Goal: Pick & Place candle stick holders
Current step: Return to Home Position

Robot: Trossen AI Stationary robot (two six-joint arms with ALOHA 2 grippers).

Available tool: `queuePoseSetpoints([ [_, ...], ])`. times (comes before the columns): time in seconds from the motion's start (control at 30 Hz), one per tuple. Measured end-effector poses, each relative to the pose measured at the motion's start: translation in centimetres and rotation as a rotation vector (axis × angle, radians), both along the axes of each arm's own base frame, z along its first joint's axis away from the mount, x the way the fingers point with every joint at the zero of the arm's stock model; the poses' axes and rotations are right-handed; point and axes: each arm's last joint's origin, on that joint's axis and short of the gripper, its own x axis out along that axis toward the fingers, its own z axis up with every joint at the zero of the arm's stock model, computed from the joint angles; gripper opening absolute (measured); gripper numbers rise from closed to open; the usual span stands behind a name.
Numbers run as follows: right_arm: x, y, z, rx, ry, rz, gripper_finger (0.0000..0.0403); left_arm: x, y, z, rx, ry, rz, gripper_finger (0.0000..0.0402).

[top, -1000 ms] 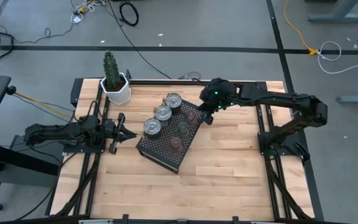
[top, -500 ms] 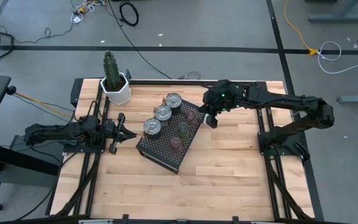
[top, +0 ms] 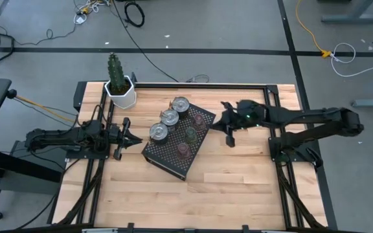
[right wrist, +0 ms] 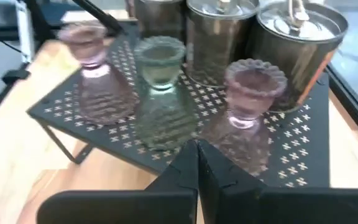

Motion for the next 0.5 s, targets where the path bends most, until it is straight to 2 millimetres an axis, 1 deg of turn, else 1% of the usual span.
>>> queuePoseSetpoints([
  [0.2,-2.4,1.3,-1.5,-0.006,-0.070,0.044,0.0000,0.0,0.0,0.0,0.000,0.000,0.000,0.0034],
  [0.3,-3.4,1.6,-2.3,-0.005,-0.092,0.049,0.0000,0.0,0.0,0.0,0.000,0.000,0.000,0.0034],
  [0.5,-5.4,1.7,-3.4,-0.072,-0.114,0.069,0.0000,0.0,0.0,0.0,0.000,0.000,0.000,0.0034],
])
